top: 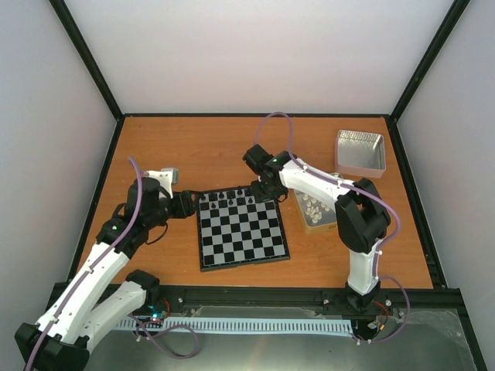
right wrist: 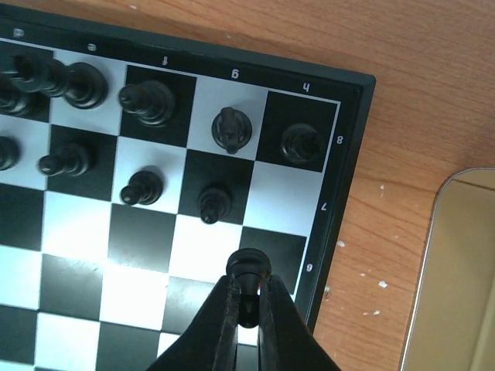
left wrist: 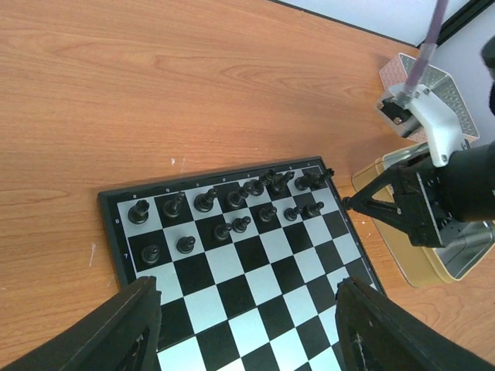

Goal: Set up the chess pieces on the board
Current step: Place the chess piece on the chessboard.

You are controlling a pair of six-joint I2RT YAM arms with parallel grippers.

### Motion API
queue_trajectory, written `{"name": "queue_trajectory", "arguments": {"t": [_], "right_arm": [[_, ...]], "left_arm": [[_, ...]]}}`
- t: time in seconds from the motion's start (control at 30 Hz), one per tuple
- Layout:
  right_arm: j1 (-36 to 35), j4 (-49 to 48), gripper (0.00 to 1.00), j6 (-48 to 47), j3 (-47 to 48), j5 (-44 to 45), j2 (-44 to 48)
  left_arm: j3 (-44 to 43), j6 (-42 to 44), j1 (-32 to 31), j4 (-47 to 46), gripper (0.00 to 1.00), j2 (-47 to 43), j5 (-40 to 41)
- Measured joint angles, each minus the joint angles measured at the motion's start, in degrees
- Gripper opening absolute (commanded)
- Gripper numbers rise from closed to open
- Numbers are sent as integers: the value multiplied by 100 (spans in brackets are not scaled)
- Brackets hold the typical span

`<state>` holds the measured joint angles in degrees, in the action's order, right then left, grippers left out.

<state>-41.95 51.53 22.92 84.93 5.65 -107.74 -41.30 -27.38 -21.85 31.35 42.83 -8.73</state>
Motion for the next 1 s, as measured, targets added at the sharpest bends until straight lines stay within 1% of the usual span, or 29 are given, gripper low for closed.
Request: {"name": "queue_trajectory", "arguments": {"t": [0.23, 0.47, 0.8, 1.0], "right_arm": [[81, 289, 3, -20, 295, 127, -511], [127, 323, 3, -85, 494, 127, -756], [197, 291, 6, -116, 505, 125, -949], [219, 267, 13, -149, 531, 118, -966]], "left_arm": [[101, 33, 0, 0, 64, -101, 20], [140, 55, 0, -4, 64, -105, 20], [155, 55, 0, -4, 64, -85, 107], [155, 55, 0, -2, 64, -39, 153]]}}
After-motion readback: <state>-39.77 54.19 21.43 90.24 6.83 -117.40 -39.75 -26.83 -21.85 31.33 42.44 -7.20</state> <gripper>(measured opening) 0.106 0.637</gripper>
